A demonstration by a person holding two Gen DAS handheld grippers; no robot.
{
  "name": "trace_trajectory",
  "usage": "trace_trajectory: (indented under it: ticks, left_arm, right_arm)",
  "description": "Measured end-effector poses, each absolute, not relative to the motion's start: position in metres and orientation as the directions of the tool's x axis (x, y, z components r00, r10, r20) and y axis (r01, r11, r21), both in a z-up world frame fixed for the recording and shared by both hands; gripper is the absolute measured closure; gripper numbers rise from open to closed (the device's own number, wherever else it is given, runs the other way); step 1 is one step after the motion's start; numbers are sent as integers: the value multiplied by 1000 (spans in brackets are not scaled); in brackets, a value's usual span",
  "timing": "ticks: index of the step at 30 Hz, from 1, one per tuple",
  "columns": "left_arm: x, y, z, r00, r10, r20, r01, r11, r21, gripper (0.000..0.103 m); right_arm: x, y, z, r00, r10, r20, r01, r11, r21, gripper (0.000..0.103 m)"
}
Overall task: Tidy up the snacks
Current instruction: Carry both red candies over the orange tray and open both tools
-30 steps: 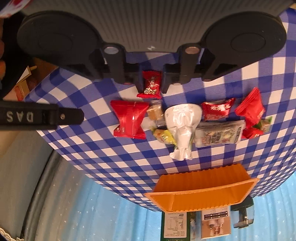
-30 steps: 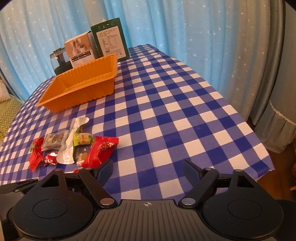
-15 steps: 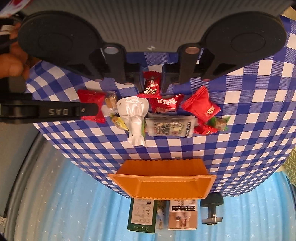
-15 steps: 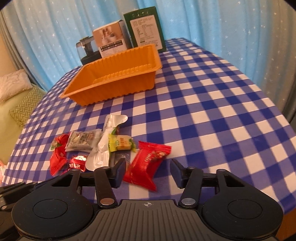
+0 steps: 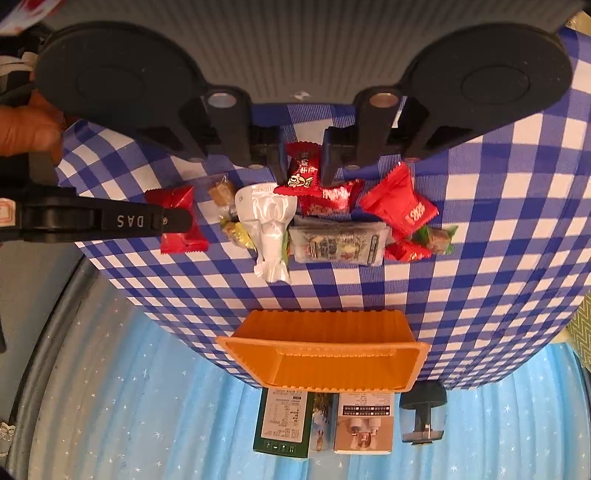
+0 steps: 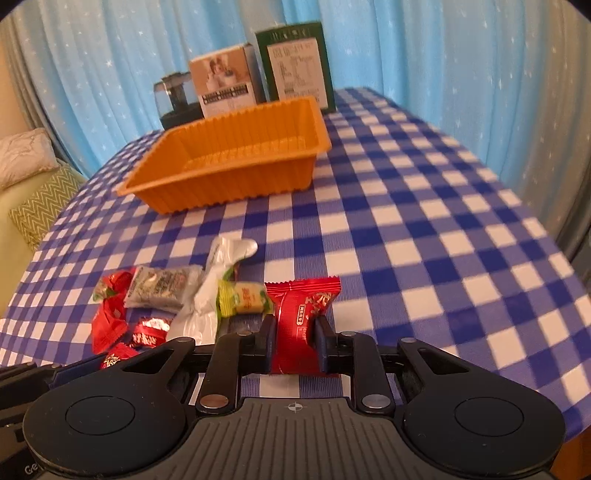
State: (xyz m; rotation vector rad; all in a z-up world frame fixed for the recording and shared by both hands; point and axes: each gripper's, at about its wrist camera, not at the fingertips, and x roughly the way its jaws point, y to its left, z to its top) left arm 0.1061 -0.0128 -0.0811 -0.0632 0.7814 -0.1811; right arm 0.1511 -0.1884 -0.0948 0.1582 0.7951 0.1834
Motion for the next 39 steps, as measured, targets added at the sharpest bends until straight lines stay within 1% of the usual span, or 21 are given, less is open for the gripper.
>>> trace_trajectory:
  ticks: [9,12,16,22,26,29,33,36,37,39]
  left_arm:
    - [150,5,-44,741,-187,-645,148,982,-115,87]
    - [174,11,-27,771,-174,-612,156,984,-83,87]
    - [214,19,-12,802,-170,-572,151,985,-80,87]
    - [269,32,-10,825,-173,-538,141,985,-100,87]
    - [296,32,-12,838,-171,-518,154,985,-75,87]
    - [313,32,-16,839,-180,-513,160,984,-84,87]
    - [329,37,-27,821,-190,-538,148,982,-120,87]
    - [338,36,-34,811,-196,-551,154,980,-123,87]
    - [340,35,-36,810,-199,-551,158,980,-122,86]
    - [344,34,-38,809,-183,-559,147,983,-110,77]
  right_arm:
    - [173,-177,-58,751,261,-607,-181,965,191,81]
    - [193,-173,-44,775,271,-572,-204,962,179,81]
    - [222,-165,-30,797,284,-533,-222,959,178,81]
    - [275,-152,-21,802,324,-502,-257,946,200,81]
    - [313,-149,-28,795,332,-507,-259,942,211,81]
    - [336,-149,-38,782,335,-526,-250,941,229,81]
    - [354,-155,-49,767,332,-550,-227,941,251,81]
    - [360,-159,-56,760,329,-560,-225,942,248,81]
    - [362,-160,-57,759,327,-563,-223,943,248,81]
    - [365,-164,-60,755,324,-570,-212,943,255,81]
